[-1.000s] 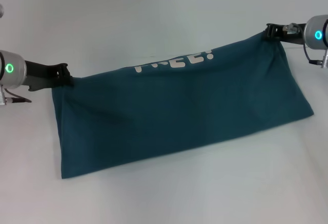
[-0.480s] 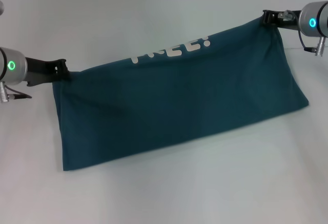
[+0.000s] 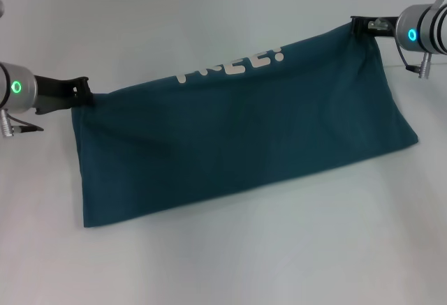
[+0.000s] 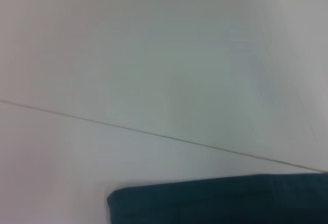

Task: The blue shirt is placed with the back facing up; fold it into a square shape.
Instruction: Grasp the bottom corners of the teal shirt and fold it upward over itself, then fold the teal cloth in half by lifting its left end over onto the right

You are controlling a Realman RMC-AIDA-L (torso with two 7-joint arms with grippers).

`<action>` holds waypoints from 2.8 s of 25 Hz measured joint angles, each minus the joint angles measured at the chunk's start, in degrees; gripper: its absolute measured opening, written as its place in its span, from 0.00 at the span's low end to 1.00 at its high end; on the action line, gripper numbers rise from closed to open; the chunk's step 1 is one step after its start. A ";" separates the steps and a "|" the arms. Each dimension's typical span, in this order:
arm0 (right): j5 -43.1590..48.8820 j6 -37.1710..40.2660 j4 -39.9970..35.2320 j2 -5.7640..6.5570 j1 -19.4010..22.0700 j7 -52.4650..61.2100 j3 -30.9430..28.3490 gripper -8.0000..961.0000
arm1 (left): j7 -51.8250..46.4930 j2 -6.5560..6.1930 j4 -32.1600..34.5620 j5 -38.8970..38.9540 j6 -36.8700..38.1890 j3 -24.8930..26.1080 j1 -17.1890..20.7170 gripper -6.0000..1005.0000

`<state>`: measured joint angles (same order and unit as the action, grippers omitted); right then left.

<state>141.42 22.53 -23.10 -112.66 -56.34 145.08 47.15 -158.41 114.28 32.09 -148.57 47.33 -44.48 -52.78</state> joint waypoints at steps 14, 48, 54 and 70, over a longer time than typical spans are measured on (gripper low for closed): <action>0.56 2.26 0.32 0.96 -0.44 -0.01 0.75 0.12 | 0.50 1.20 0.56 -0.06 -1.88 -0.56 0.36 0.06; -31.49 56.61 -13.15 5.07 25.42 -14.15 -9.67 0.86 | 9.06 3.26 9.93 32.55 19.10 3.20 19.24 0.66; -32.57 64.50 -12.83 3.51 30.13 -19.33 -13.29 0.86 | 9.80 4.18 7.32 35.36 25.72 7.95 22.44 0.66; -32.02 67.61 -10.13 3.71 32.04 -24.73 -12.86 0.86 | 2.70 5.80 4.49 34.39 34.32 13.46 29.88 0.66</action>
<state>109.40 90.14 -33.23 -108.95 -24.29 120.34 34.29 -155.71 120.08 36.57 -114.18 81.65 -31.01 -22.90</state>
